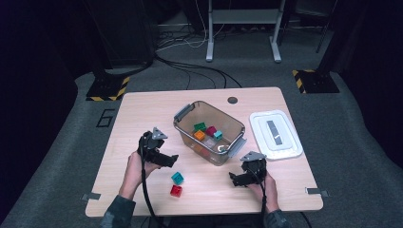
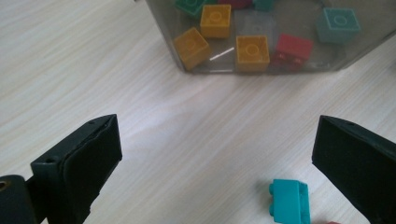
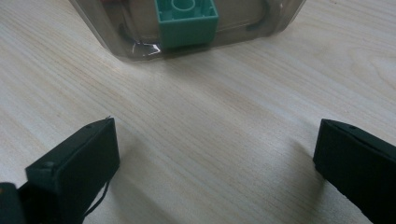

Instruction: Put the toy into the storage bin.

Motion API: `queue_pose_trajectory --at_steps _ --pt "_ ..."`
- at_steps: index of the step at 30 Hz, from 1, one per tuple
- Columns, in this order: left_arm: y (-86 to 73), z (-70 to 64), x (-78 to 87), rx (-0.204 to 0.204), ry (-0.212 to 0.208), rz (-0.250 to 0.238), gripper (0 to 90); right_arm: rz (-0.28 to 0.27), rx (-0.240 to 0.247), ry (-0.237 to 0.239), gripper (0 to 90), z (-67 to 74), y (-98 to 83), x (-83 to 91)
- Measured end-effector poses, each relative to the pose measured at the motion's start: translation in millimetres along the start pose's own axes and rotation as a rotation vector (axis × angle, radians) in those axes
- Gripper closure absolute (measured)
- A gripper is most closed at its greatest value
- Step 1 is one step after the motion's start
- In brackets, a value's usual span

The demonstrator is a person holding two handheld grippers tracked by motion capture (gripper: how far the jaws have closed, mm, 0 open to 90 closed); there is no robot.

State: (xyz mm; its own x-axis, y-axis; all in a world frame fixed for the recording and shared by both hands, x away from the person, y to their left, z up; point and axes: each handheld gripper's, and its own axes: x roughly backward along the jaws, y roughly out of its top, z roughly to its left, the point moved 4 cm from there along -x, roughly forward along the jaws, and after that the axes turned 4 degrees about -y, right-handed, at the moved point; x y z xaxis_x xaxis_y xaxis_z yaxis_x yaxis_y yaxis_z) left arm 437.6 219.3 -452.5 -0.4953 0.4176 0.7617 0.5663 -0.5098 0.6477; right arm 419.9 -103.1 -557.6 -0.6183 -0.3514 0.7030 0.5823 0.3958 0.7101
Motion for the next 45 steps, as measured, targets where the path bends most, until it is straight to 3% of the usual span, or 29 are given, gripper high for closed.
queue_pose_trajectory --at_steps 15,32,37,39,42,44,45 --pt "-26.1 -13.8 -21.0 0.015 -0.044 0.035 1.0 0.0 0.001 0.0 0.0 -0.1 0.0 0.0" --pt "-50.6 -27.7 -41.5 0.027 -0.109 0.124 0.6 0.0 -0.001 -0.001 0.0 0.0 0.1 -0.1" --pt "-54.5 -28.5 -44.2 0.026 -0.109 0.141 0.6 -0.001 -0.001 -0.001 0.0 0.0 0.1 -0.1" --pt "-55.7 -29.0 -44.2 0.017 -0.114 0.149 3.9 0.0 0.001 0.0 0.0 -0.1 0.0 0.0" --pt "-57.0 -31.2 -44.4 -0.005 -0.124 0.139 24.8 0.0 -0.001 -0.001 0.0 0.0 0.0 -0.1" --pt "-57.6 -32.1 -44.2 -0.012 -0.155 0.145 34.4 0.0 0.001 0.0 0.0 -0.1 0.0 0.0" --pt "-57.9 -32.6 -44.8 -0.014 -0.149 0.147 38.3 0.0 0.001 0.0 0.0 -0.1 0.0 0.0"
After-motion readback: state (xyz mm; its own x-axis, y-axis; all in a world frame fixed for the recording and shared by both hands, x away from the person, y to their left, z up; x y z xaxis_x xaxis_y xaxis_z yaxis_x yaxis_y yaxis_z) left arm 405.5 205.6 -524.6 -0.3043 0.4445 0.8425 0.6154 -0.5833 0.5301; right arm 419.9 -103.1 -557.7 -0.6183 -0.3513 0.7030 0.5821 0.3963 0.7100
